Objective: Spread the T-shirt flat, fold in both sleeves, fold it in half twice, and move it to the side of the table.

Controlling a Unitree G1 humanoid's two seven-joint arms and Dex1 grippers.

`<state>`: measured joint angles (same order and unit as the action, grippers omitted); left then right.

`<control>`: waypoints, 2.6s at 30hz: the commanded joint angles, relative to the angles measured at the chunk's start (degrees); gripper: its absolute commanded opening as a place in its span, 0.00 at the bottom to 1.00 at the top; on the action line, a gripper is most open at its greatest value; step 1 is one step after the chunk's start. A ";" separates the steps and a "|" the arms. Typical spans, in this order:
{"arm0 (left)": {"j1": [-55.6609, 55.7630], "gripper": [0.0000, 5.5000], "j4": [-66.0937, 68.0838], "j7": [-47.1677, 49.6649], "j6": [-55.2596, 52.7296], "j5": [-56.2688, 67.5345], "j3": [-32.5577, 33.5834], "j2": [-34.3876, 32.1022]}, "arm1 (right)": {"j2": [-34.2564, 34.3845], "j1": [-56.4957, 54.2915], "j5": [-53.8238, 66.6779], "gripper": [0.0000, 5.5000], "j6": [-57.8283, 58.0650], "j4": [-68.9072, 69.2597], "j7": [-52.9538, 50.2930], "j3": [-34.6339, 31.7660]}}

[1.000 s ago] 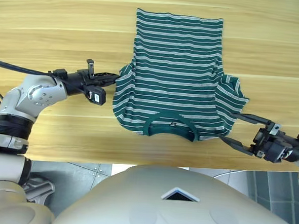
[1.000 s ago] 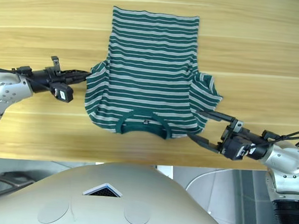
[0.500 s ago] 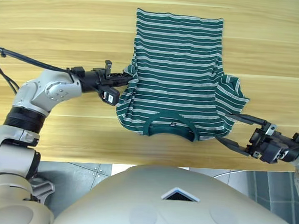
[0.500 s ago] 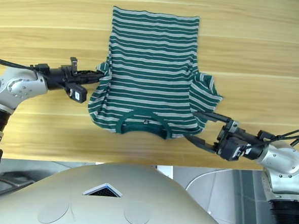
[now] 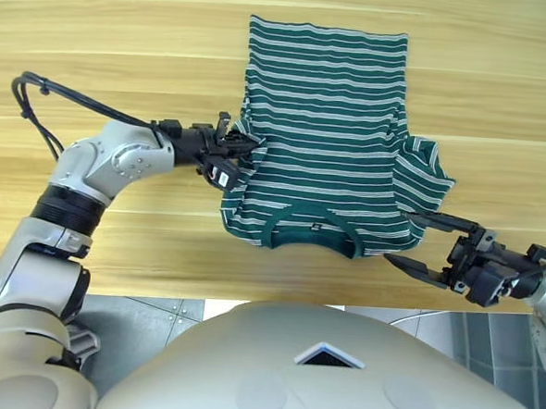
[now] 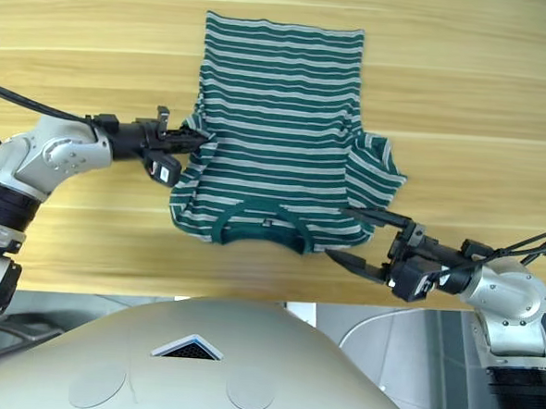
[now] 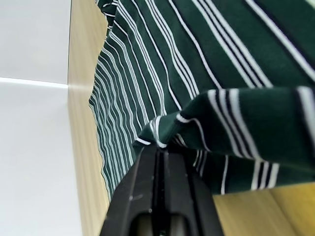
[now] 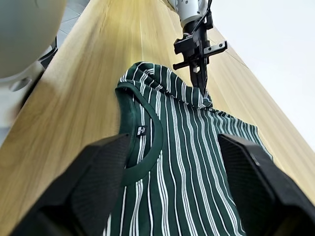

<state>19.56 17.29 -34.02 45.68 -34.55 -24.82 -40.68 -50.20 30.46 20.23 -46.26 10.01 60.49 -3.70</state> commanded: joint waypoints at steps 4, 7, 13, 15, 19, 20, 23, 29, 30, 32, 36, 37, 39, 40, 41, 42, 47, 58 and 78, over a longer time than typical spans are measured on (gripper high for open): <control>2.45 0.01 1.33 -0.69 -1.31 -1.67 -2.99 2.10 | 0.23 -0.26 -0.93 0.60 0.09 0.87 -0.64 0.46; 2.80 0.01 1.82 -0.69 -1.58 -2.57 -4.07 3.05 | 0.24 -0.18 -0.96 0.60 0.05 1.08 -0.77 0.50; 4.05 0.01 2.92 -0.27 -2.58 -3.65 -5.12 4.46 | 0.55 -1.03 -1.19 0.60 0.23 0.83 -0.85 1.25; 4.19 0.01 2.80 -0.25 -2.67 -3.52 -5.30 4.73 | 0.55 -1.13 -1.11 0.60 0.18 0.81 -0.88 1.45; 4.35 0.01 2.58 -0.07 -2.76 -3.20 -5.45 5.08 | 0.60 -1.32 -1.04 0.60 0.14 0.69 -0.90 1.80; 4.36 0.01 2.57 -0.03 -2.78 -3.16 -5.45 5.12 | 0.59 -1.33 -1.00 0.60 0.10 0.66 -0.90 1.86; 4.23 0.01 2.58 0.25 -2.86 -2.78 -5.17 5.25 | 0.61 -1.55 -0.95 0.60 0.13 0.52 -0.92 2.08; 3.47 0.01 0.97 0.21 -2.55 -0.23 -4.61 5.60 | 0.73 -1.79 -0.95 0.60 0.15 0.22 -0.89 2.43; 3.39 0.01 0.66 0.18 -2.49 0.55 -4.42 5.65 | 0.75 -1.83 -0.94 0.60 0.14 0.19 -0.88 2.47; 3.15 0.01 0.23 -0.07 -2.23 2.36 -4.23 5.87 | 0.86 -1.94 -0.96 0.60 0.09 0.11 -0.91 2.59; 1.68 0.01 -1.21 -1.22 -1.49 5.60 -4.84 6.05 | 1.04 -2.22 -1.05 0.60 0.15 -0.08 -1.02 2.81; 1.20 0.01 -1.82 -1.56 -1.42 6.48 -4.89 6.03 | 1.09 -2.29 -1.06 0.60 0.14 -0.15 -1.00 2.87; 0.75 0.01 -2.42 -1.93 -1.56 7.34 -4.90 5.95 | 1.26 -2.44 -1.12 0.60 0.11 -0.28 -0.92 3.00; 0.71 0.01 -2.23 -1.86 -1.81 6.99 -4.88 5.92 | 1.35 -2.52 -1.13 0.60 0.07 -0.33 -0.84 3.07; 0.76 0.01 -1.87 -1.76 -2.05 6.41 -4.89 5.92 | 1.41 -2.58 -1.13 0.60 0.03 -0.36 -0.78 3.13; 0.95 0.01 -1.41 -1.67 -2.18 5.78 -4.92 5.92 | 1.48 -2.49 -1.19 0.60 0.04 -0.24 -0.84 3.11; 1.12 0.06 0.06 -3.09 -3.26 4.85 -5.39 5.36 | 1.51 -2.39 -1.28 0.60 0.03 0.04 -0.98 2.98; 1.81 0.35 -0.60 -2.93 -5.35 4.12 -4.00 4.72 | 1.51 -2.27 -1.15 0.60 0.01 0.03 -1.03 2.85; 13.63 0.89 14.70 -4.04 0.59 18.89 4.99 4.19 | 4.43 -6.53 -1.64 0.60 2.92 -0.23 -4.98 2.31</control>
<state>29.88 27.50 -38.83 45.88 -13.42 -19.30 -37.47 -46.23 25.60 19.02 -44.62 9.61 56.85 -0.60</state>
